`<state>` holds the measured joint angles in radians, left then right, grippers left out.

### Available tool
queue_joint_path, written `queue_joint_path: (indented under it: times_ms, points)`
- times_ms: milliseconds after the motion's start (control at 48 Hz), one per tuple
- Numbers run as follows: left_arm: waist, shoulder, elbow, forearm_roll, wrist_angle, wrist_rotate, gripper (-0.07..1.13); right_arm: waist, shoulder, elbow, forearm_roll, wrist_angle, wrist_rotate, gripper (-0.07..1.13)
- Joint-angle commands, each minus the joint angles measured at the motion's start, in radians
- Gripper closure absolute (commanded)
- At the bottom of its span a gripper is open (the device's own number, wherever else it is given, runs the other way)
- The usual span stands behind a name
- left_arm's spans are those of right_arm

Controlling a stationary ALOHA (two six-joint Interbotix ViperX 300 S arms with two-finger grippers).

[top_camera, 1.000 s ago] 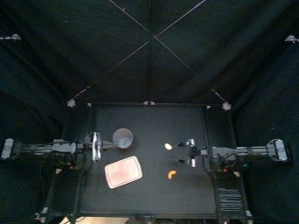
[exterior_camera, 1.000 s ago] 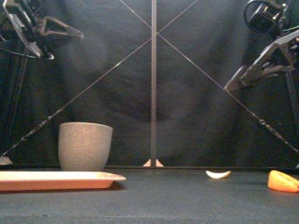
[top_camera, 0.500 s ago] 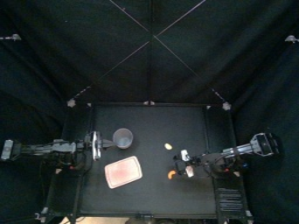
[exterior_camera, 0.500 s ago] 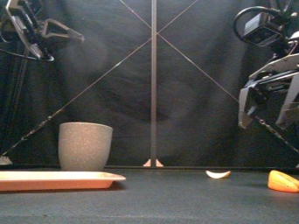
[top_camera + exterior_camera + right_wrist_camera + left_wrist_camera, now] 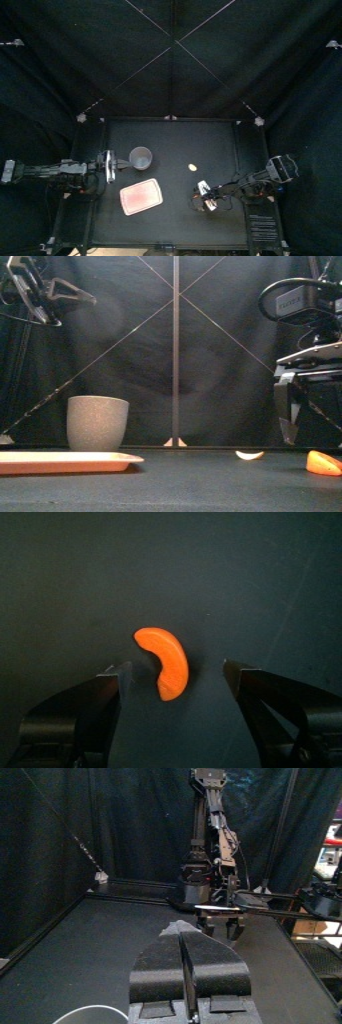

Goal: Pick the tangerine then place it on the pink plate
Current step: Pick the tangerine

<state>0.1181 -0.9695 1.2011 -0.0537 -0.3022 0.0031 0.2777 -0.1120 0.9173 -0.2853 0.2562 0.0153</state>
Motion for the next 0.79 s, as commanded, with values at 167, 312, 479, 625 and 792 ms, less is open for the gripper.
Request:
queue_joint_path:
  times_ms: [167, 312, 479, 625, 792]
  points:
    - [0.003, 0.002, -0.002, 0.002, -0.009, 0.000, 1.05, -0.031, 0.020, -0.020, 0.012, -0.002, 0.002, 0.02]
    - [0.002, 0.002, 0.015, 0.000, -0.009, 0.000, 1.05, -0.038, 0.029, -0.021, 0.025, 0.000, 0.002, 0.02]
    - [0.003, 0.002, 0.025, -0.002, -0.011, 0.000, 1.05, -0.048, 0.040, -0.026, 0.038, -0.002, 0.002, 0.02]
    - [0.003, 0.002, 0.029, 0.002, -0.009, 0.000, 1.05, -0.048, 0.048, -0.038, 0.054, 0.000, 0.002, 0.07]
    - [0.003, 0.002, 0.032, 0.002, -0.009, 0.000, 1.05, -0.048, 0.052, -0.044, 0.066, 0.005, 0.002, 0.25]
